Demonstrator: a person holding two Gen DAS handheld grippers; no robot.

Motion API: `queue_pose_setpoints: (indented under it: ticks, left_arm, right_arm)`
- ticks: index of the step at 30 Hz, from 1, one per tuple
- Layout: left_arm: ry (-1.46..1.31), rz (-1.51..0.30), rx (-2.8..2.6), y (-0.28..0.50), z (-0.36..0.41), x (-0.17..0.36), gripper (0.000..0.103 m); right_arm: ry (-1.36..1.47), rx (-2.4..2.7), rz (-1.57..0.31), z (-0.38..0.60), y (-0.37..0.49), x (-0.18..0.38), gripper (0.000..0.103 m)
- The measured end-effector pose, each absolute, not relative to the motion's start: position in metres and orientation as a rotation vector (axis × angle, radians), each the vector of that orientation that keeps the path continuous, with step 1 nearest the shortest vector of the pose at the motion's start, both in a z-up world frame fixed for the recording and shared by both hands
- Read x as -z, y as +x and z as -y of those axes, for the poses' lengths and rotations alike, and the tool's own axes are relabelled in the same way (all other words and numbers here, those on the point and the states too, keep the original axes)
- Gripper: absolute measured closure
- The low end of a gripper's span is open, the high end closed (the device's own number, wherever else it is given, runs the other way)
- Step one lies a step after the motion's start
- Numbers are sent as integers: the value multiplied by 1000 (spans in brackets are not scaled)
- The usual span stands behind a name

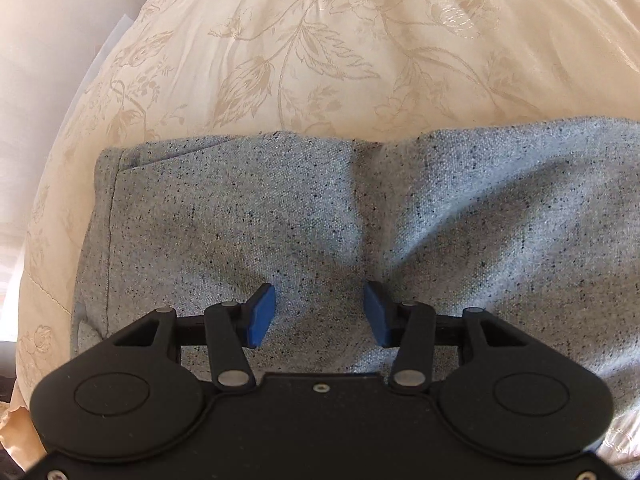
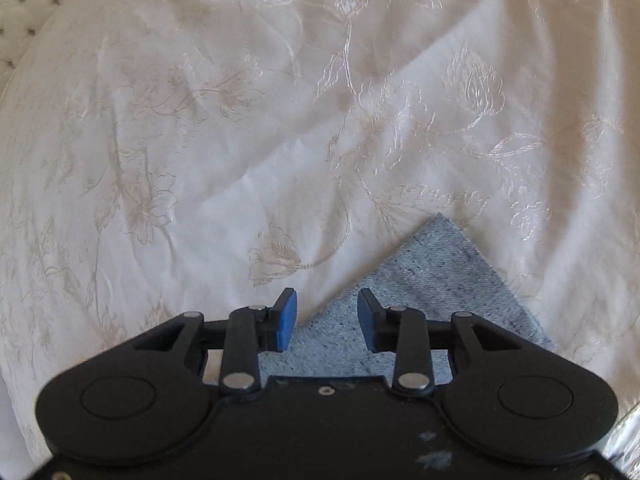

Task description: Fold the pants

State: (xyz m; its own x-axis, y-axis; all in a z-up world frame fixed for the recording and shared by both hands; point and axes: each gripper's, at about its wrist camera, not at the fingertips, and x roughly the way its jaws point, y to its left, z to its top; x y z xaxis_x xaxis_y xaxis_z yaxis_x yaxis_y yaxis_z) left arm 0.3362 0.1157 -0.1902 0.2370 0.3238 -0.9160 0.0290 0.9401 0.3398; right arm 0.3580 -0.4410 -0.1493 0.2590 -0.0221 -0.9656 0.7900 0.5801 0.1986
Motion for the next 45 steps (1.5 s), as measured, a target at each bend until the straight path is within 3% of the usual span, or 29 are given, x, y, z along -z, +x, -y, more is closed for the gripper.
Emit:
queue_pose_setpoints:
  ticks: [7,9,11,17,23,34,42,44,45]
  left_arm:
    - [317,-1275,-176,317,-114,187,48]
    - [310,-1272,-159,317,-119,187,48]
    - [285,-1285,-142,318,-126,183,48]
    - [-29,-1345,-116,342,-167,154,48]
    - [-282,-1353,-111,382,-195,131,46]
    - [-382,-1423,-116,419,-180,133,41]
    - [-180,-1617,-74,430,-133,167,39]
    - [-125,-1652,-100,428,-123,177,51]
    - [-125,-1643,-128,426,-121,177,82]
  right_arm:
    - [822,829,-1340,425,382,191,67]
    - [800,840,-1356,418,377,194,78]
    - [810,794,-1324,412,365,190,100]
    - [769,688,-1234,394,303,158,100]
    - [725,678,-1229,377,248,161,100]
    - [725,693,-1222,364,223,167,101]
    - [728,684,-1221,364,228,174,101]
    - [730,680,-1220,364,227,174,101]
    - [735,676,-1217,365,228,174,101]
